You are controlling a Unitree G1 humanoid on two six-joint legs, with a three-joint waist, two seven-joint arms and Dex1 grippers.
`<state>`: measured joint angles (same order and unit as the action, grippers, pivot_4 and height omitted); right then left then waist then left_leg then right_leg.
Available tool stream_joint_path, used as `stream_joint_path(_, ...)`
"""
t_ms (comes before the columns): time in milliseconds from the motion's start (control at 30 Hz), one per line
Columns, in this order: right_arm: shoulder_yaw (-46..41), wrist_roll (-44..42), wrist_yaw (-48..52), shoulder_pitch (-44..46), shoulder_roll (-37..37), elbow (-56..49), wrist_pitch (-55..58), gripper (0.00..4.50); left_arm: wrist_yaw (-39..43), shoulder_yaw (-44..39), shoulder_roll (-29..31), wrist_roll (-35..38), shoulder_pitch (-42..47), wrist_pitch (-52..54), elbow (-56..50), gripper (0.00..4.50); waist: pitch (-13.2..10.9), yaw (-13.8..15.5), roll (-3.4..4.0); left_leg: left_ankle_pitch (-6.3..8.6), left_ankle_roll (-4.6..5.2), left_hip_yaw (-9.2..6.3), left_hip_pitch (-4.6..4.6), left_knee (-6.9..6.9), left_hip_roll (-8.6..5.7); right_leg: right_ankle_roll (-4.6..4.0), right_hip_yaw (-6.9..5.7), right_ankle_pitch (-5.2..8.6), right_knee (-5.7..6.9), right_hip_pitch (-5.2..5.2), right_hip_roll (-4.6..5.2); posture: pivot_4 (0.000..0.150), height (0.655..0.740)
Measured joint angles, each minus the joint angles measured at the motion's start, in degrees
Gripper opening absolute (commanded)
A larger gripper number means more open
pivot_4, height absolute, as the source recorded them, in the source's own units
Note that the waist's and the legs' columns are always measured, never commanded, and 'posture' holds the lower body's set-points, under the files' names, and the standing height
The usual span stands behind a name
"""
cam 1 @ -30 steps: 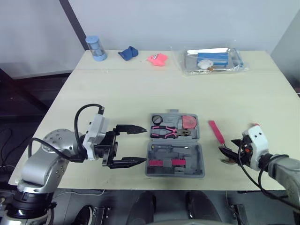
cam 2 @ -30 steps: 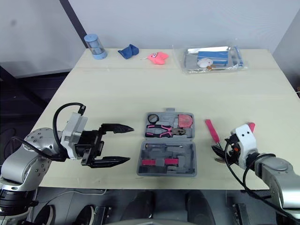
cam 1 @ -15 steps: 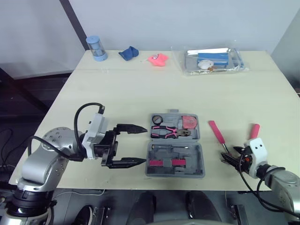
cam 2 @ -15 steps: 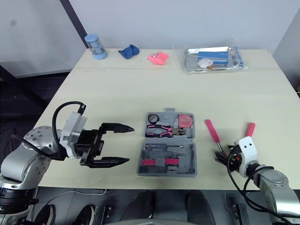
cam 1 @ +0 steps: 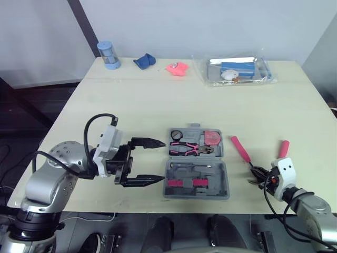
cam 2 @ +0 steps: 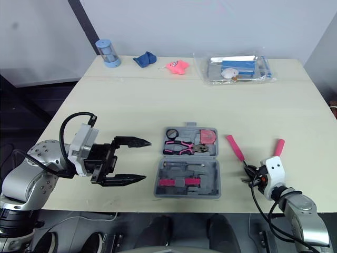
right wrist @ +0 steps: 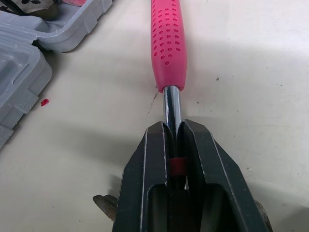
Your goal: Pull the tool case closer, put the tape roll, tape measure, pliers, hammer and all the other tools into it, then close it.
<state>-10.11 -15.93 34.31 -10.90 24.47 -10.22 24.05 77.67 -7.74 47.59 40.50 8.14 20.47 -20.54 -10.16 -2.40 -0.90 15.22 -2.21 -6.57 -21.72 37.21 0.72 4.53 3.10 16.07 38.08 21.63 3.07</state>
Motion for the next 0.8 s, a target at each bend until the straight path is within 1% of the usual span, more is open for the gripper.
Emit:
stream_joint_path(300,0.13,-0.31,-0.61,0.69,0.41,-0.41,0.11,0.11,-0.15,-0.02,-0.10,0.02,-0.09,-0.03,0.00,4.50,0.02,0.01,-0.02,0.00,0.00,0.01,0.00,0.00,0.00,0.00,0.01,0.00,0.00,0.00,0.00,0.150,0.7400)
stream_joint_path(433,-0.20,-1.89,0.60,1.00,4.37,-1.67,3.68,0.11,0.14,-0.35,0.02,0.05,-0.58,-0.06,0.02,4.50,-0.11,0.09,0.18,0.00,0.00,0.01,-0.04,0.00,-0.02,0.00,0.02,0.00,0.00,0.03,0.01,0.150,0.7400)
stream_joint_path(533,-1.00,-3.62,3.57,1.03,8.98,-4.29,5.97,0.11,0.61,-0.89,0.21,0.07,-0.80,-0.22,0.93,4.50,-0.18,0.10,0.37,0.00,0.00,0.00,-0.06,-0.02,-0.02,0.00,0.01,0.00,0.01,0.06,0.01,0.150,0.7400)
stream_joint_path(567,-0.99,-4.41,5.60,1.02,11.71,-5.60,6.98,0.11,0.99,-1.11,0.43,0.07,-1.07,-0.46,1.43,4.50,-0.24,0.05,0.48,0.00,0.00,0.03,-0.06,-0.01,-0.02,0.00,0.03,0.00,0.01,0.07,0.02,0.150,0.7400)
stream_joint_path(600,-1.11,-5.25,8.59,0.90,15.93,-7.54,8.19,0.11,1.55,-1.40,0.82,0.05,-1.39,-0.84,2.15,4.50,-0.30,-0.01,0.58,0.00,0.00,0.07,-0.05,-0.01,-0.02,0.00,0.06,0.00,0.01,0.06,0.02,0.150,0.7400)
stream_joint_path(667,-1.35,-6.94,13.13,1.13,22.79,-10.66,10.88,0.11,2.39,-1.73,1.28,0.01,-1.43,-1.37,3.39,4.50,-0.31,-0.01,0.59,0.00,0.01,0.02,-0.04,-0.01,0.01,0.00,0.01,0.00,0.01,0.06,-0.01,0.150,0.7400)
stream_joint_path(800,0.07,-11.26,18.39,5.35,29.50,-15.78,17.12,0.11,3.64,-1.97,1.71,-0.19,-1.65,-2.45,4.44,4.50,-0.32,-0.03,0.60,0.00,0.01,0.03,-0.07,0.00,0.03,0.00,0.02,0.00,0.00,0.06,-0.04,0.150,0.7400)
